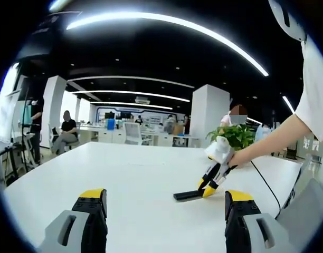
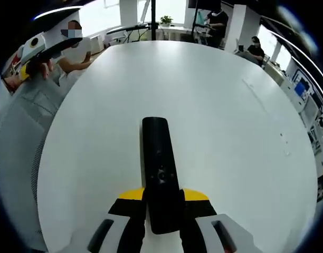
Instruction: Press the specified remote control buttons in sequence, fully releasing each button before pressing the next.
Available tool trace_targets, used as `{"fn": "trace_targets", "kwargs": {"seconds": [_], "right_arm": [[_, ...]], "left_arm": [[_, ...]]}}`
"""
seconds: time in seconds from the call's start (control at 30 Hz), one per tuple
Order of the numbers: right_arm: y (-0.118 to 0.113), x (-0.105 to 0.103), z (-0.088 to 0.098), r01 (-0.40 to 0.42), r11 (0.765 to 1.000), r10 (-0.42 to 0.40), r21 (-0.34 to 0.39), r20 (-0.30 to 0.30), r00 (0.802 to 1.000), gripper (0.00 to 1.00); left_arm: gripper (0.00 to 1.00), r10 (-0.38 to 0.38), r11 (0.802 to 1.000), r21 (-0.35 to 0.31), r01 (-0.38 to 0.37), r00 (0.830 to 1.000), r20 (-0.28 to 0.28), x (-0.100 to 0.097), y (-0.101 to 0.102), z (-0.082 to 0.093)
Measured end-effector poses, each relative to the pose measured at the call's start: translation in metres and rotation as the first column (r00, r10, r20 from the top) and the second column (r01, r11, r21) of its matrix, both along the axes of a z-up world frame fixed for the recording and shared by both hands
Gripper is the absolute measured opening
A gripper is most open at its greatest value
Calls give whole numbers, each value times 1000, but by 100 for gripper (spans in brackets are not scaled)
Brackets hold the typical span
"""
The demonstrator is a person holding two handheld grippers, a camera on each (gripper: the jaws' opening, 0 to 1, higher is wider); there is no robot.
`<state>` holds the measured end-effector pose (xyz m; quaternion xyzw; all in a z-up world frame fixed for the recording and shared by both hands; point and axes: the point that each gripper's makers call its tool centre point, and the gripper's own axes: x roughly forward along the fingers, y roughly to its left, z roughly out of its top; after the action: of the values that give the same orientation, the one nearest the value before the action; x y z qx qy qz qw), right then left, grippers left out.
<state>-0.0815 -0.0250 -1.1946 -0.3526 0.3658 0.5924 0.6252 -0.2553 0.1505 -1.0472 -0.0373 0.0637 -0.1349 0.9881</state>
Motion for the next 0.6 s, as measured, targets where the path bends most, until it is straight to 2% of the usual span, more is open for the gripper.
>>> {"fn": "trace_targets", "kwargs": {"seconds": [0.43,0.6], "right_arm": [[6,16,-1,-10,999,10,-47,-3,1000,22],[7,21,-1,-9,999,9,-52,-5,1000,22]], "left_arm": [[94,2,1000,10,-1,1000,-16,0,0,-3],[92,-6,1000,28,7,999,-42,-1,-1,-8]]}}
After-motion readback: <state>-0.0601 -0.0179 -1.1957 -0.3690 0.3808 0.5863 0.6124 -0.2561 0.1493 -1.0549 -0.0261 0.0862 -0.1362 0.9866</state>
